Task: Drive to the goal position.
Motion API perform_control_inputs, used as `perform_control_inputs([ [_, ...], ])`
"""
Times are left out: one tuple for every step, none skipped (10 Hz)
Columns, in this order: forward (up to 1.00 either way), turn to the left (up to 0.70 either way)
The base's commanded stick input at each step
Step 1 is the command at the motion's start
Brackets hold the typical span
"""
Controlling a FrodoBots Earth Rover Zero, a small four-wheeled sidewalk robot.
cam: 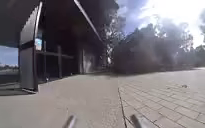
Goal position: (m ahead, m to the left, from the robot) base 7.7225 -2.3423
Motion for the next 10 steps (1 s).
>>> perform_control_inputs([
  [1.0,0.0],
  [1.0,0.0],
  [1.0,0.0],
  [1.0,0.0],
  [1.0,0.0],
  [1.0,0.0],
  [1.0,0.0],
  [1.0,0.0],
  [1.0,0.0],
  [1.0,0.0],
])
